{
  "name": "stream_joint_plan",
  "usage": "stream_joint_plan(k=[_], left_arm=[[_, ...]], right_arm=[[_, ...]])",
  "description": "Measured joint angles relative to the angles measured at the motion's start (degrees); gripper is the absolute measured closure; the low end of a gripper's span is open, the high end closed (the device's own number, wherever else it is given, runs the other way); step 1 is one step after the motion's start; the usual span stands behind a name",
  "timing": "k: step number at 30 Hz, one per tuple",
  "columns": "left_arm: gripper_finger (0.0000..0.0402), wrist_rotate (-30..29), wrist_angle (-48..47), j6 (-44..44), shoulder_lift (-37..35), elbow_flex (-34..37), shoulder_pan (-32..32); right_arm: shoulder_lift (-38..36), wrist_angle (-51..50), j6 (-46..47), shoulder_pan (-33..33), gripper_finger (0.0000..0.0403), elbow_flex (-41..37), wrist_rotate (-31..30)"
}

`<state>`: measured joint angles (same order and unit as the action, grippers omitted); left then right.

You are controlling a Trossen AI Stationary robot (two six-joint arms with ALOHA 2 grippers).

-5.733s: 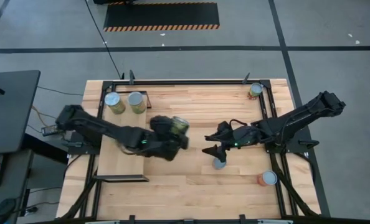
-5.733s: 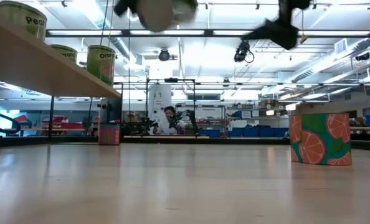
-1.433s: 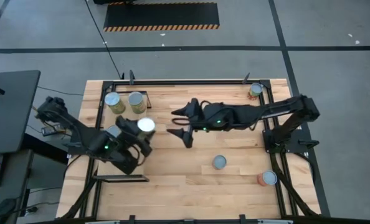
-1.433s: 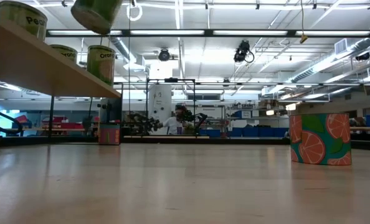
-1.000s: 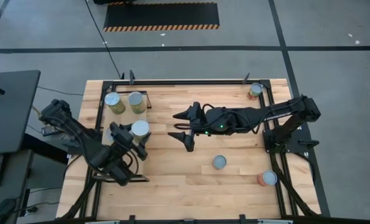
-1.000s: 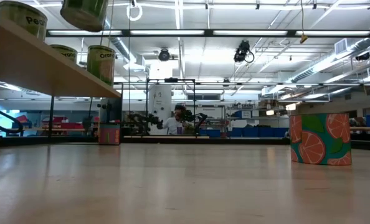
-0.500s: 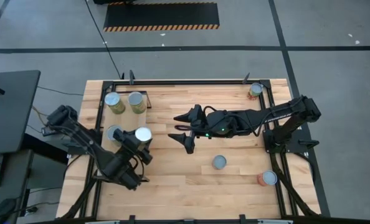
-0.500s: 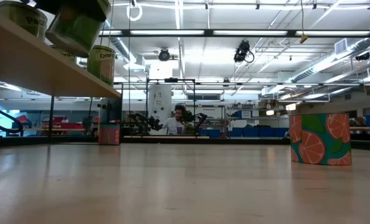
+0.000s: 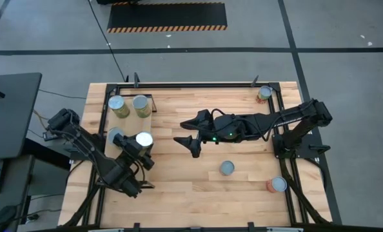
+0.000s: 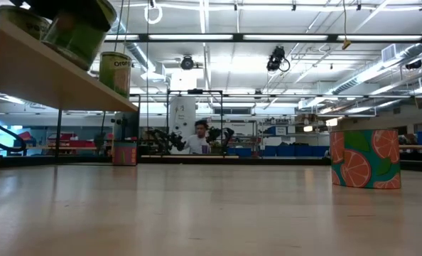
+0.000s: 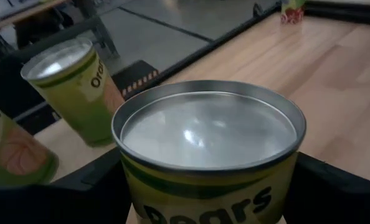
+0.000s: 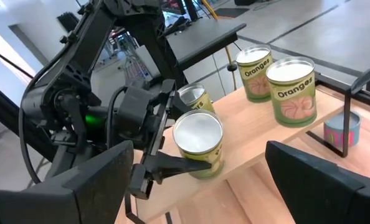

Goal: Pick and place cans onto a shelf
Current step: Put the canned pears on the shelf aligned with the other canned pears

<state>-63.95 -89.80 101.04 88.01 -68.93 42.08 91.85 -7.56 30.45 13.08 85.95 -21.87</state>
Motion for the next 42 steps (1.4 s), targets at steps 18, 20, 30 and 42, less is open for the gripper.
stream_joint_plan(k=[18, 20, 30, 42], left_arm=[[0.0092, -2.96, -0.19, -1.27, -21.6, 7.18, 7.59], [0.0092, -3.59, -0.15, -1.38, -24.08, 7.87, 9.26], [0.0092, -7.01, 1.85, -12.22, -28.57, 5.92, 13.87], [0.0092, -13.49, 29.76, -29.15, -20.35, 7.96, 12.79]], right_arm=[[0.0, -0.38, 1.35, 2.4, 0.003, 0.0, 0.46], [0.0, -0.48, 1.31, 2.68, 0.003, 0.0, 0.45], [0.0, -1.58, 0.91, 2.99, 0.003, 0.0, 0.4], [0.0, -2.04, -0.55, 2.97, 0.003, 0.0, 0.4]])
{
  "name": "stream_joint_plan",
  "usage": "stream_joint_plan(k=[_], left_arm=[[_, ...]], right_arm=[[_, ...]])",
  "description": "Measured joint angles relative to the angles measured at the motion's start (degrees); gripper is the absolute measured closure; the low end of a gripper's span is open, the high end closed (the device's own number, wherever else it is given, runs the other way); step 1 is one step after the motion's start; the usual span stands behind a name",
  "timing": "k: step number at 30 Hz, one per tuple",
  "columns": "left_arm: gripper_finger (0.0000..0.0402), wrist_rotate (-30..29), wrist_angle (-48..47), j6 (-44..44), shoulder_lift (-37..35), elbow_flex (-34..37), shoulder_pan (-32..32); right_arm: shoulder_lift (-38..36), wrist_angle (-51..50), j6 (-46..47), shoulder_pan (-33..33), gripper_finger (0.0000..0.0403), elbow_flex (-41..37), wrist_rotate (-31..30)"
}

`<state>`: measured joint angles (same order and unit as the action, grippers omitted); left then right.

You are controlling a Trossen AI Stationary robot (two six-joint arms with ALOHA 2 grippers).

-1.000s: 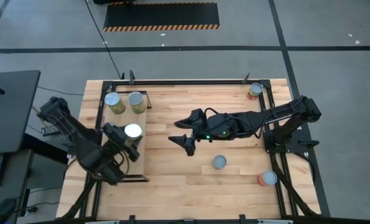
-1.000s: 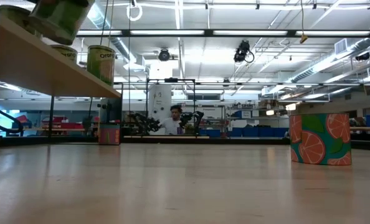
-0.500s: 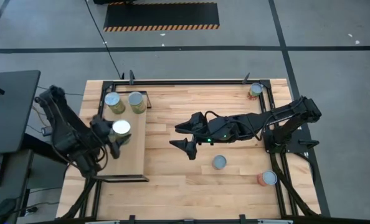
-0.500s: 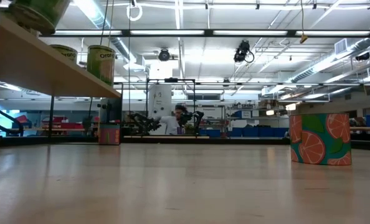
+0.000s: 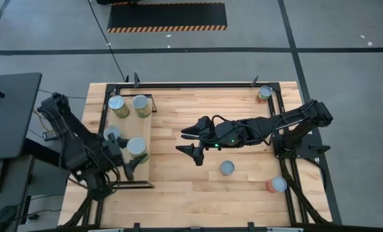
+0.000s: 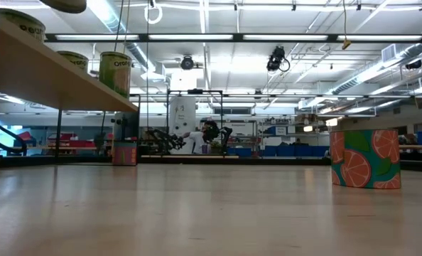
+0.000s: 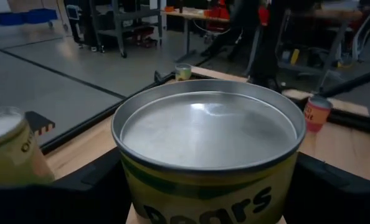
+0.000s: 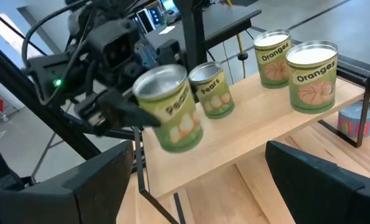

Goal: Pick and place cans onto a shelf
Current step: Put the canned pears on the shelf aligned with the other canned pears

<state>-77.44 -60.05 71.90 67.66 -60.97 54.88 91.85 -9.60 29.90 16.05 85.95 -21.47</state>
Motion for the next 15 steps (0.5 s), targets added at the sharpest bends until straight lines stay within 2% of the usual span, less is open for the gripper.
stream_joint_plan(k=[8, 15], left_arm=[[0.0092, -0.09, -12.25, 15.01, 6.77, 0.55, 0.41], [0.0092, 2.12, -22.43, 30.3, 7.3, 6.19, 0.37]], right_arm=[[0.02, -1.21, -0.07, 0.0, 0.003, 0.02, 0.04], [0.02, -1.23, -0.05, 0.04, 0.003, 0.02, 0.11]])
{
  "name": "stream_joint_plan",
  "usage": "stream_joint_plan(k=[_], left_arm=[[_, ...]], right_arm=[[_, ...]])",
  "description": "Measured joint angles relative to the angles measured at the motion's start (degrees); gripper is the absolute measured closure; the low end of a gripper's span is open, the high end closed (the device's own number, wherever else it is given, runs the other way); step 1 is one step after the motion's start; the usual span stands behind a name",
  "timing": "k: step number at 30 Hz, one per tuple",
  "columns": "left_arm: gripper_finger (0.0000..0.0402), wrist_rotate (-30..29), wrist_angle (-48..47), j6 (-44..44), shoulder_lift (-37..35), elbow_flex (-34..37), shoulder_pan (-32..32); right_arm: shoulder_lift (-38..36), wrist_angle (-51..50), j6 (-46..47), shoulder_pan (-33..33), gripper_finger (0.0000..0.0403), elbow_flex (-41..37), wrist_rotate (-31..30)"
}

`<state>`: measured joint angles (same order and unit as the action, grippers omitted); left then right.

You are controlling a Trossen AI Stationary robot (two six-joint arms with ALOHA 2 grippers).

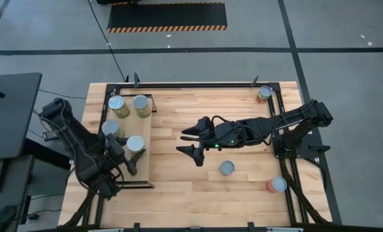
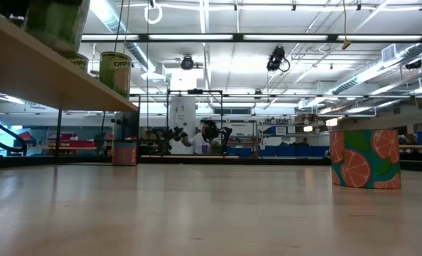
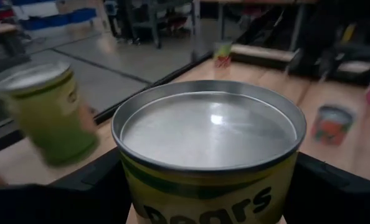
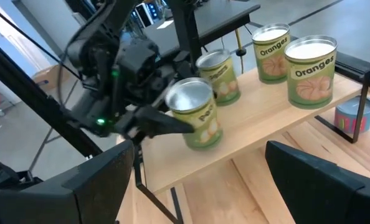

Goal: Pick and place cans onto a shelf
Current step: Put the canned pears on the shelf aligned with the other canned pears

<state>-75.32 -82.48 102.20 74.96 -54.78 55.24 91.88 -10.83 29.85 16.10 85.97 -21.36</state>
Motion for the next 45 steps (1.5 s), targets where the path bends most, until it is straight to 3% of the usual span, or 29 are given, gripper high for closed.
stream_joint_plan(k=[8, 16, 24, 33, 40, 45], left_arm=[[0.0074, 3.06, -1.72, 1.71, 0.0, 1.24, -0.02], [0.005, 8.12, -3.14, -1.93, -0.02, 0.44, -0.08], [0.0048, 13.8, -3.37, -12.69, -0.23, -3.92, -1.46], [0.0047, 19.94, -3.57, -13.03, -1.89, -5.4, -1.51], [0.0047, 28.14, -1.21, -16.75, -7.24, -5.43, -2.27], [0.0047, 36.47, 3.49, -25.16, -10.92, -5.42, -5.75]], right_arm=[[0.0, 0.0, -0.02, 0.0, 0.003, 0.0, 0.63], [0.0, 0.0, -0.02, 0.0, 0.003, 0.0, 0.63], [0.0, 0.04, 0.18, 0.0, 0.003, 0.0, 0.65], [0.0, 0.32, 0.63, 0.0, 0.003, 0.0, 1.31], [0.0, 0.84, 0.58, 0.0, 0.003, 0.0, 1.94], [0.0, 0.85, 0.52, 0.0, 0.003, 0.0, 2.07]])
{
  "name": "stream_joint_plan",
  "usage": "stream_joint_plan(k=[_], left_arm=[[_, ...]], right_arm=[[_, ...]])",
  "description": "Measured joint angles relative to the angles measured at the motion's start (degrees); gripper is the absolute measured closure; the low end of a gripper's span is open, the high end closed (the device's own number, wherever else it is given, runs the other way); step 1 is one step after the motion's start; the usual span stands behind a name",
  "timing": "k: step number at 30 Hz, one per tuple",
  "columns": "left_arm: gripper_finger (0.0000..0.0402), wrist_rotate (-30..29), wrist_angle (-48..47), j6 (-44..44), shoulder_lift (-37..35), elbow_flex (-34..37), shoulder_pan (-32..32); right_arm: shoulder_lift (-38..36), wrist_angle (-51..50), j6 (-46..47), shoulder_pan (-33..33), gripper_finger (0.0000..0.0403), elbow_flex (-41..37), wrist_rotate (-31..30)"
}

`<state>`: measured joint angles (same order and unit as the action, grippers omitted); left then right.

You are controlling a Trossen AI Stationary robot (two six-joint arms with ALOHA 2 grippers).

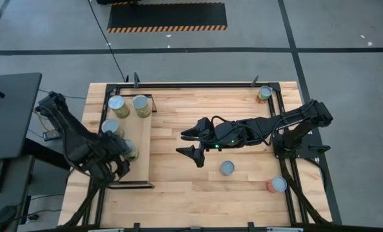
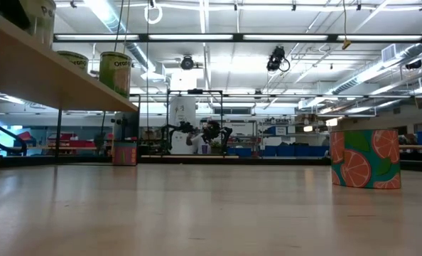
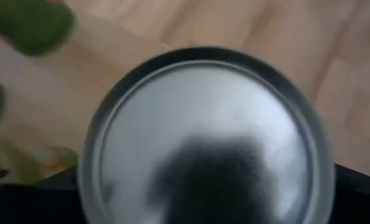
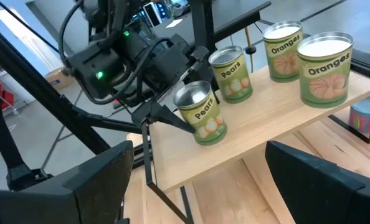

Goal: Pick and place cans onto a shelf
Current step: Put the canned pears on the shelf aligned with the other canned pears

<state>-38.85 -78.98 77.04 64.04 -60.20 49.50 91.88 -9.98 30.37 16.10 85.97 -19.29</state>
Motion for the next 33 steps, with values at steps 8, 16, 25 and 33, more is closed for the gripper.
stream_joint_plan(k=[8, 16, 25, 33], left_arm=[[0.0047, 11.95, 4.72, -16.63, -0.91, -0.07, -8.48], [0.0047, 18.93, 4.76, -26.4, -0.9, -0.89, -14.2], [0.0047, 16.89, 0.76, -30.35, -0.78, -6.12, -19.24], [0.0047, 14.57, -0.51, -32.44, -0.77, -6.16, -22.28]], right_arm=[[0.0, 0.02, -0.05, 0.0, 0.003, 0.0, 0.0], [0.0, 0.01, 0.09, 0.0, 0.003, 0.0, -0.02], [0.0, 0.02, 0.11, 0.0, 0.003, 0.0, -0.04], [0.0, 0.02, 0.13, 0.0, 0.003, 0.0, 0.55]])
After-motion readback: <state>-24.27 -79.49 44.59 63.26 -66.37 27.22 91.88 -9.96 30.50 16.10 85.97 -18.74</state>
